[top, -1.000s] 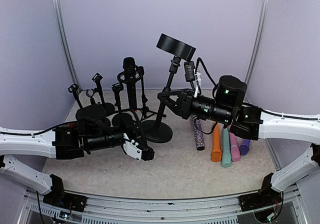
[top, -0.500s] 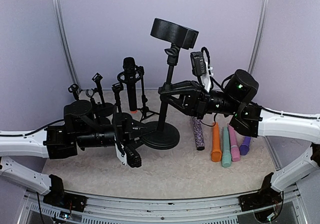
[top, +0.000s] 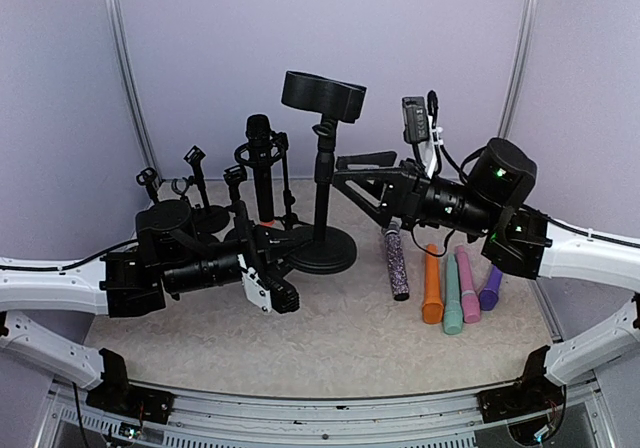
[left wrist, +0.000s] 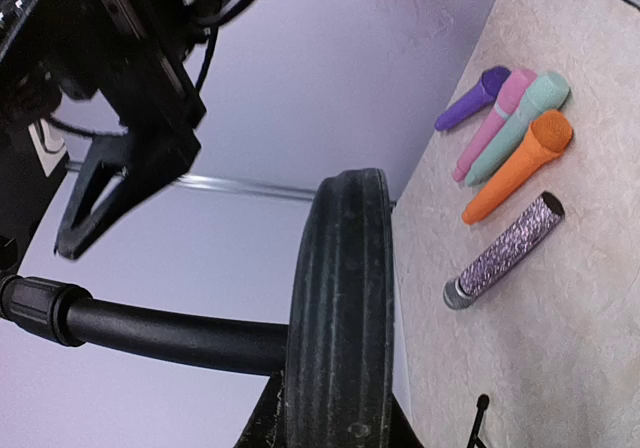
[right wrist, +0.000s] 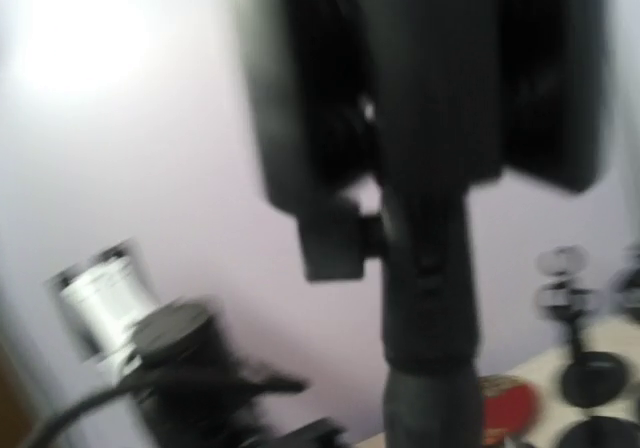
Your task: Remove the microphone from the stand
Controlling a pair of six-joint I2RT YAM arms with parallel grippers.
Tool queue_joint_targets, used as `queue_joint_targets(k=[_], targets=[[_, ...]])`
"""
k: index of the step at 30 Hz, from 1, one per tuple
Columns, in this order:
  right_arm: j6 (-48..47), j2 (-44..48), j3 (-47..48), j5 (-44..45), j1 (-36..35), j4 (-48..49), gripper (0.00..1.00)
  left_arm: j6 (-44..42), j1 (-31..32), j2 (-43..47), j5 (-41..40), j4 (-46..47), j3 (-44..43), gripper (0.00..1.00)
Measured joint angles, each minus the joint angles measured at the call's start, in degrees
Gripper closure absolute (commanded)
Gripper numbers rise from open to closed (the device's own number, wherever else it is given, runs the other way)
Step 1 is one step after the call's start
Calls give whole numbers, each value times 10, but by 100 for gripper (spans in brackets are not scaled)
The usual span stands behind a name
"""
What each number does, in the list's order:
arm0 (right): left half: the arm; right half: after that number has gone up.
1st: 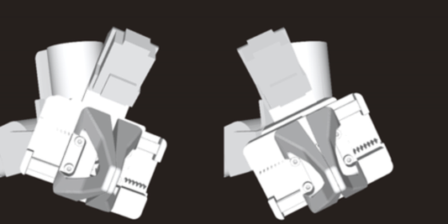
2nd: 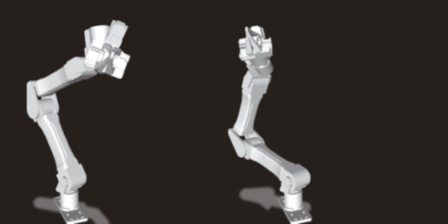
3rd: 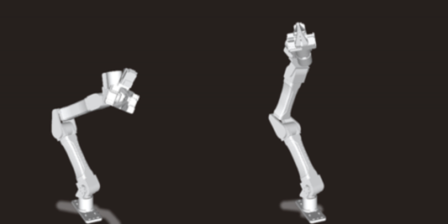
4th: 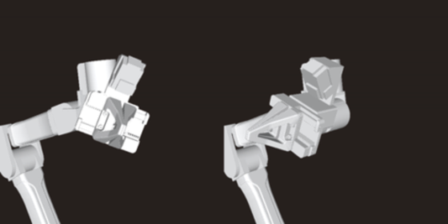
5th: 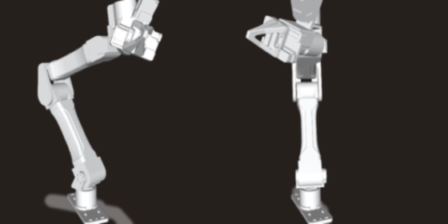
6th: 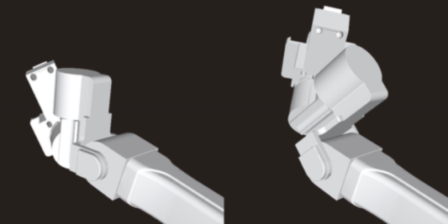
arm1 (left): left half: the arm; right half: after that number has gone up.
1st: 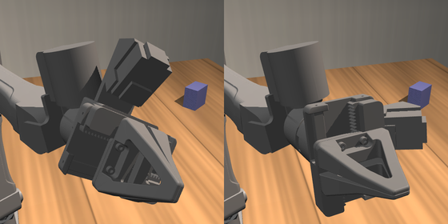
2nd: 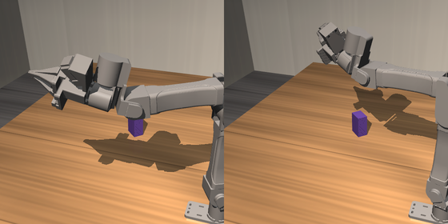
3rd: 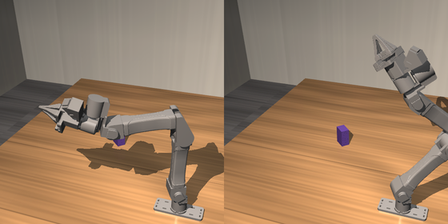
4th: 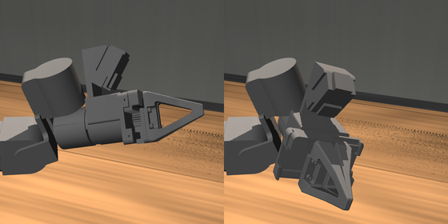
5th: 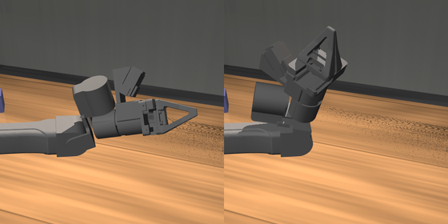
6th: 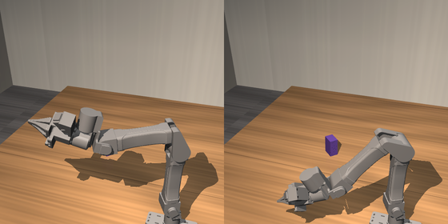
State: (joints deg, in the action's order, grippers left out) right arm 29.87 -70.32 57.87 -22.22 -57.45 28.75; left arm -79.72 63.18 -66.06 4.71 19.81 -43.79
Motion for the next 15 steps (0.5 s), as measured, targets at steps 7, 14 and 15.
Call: queue_joint_targets(k=[7,14,15], targets=[[-18,26,-4,172,-21,-60,27,-1,-10,-12,-54,16,12,100],[-48,-23,23,207,-35,-93,36,-6,-10,-12,-61,25,12,100],[-51,-31,29,208,-36,-94,38,-8,-10,-12,-61,25,12,100]])
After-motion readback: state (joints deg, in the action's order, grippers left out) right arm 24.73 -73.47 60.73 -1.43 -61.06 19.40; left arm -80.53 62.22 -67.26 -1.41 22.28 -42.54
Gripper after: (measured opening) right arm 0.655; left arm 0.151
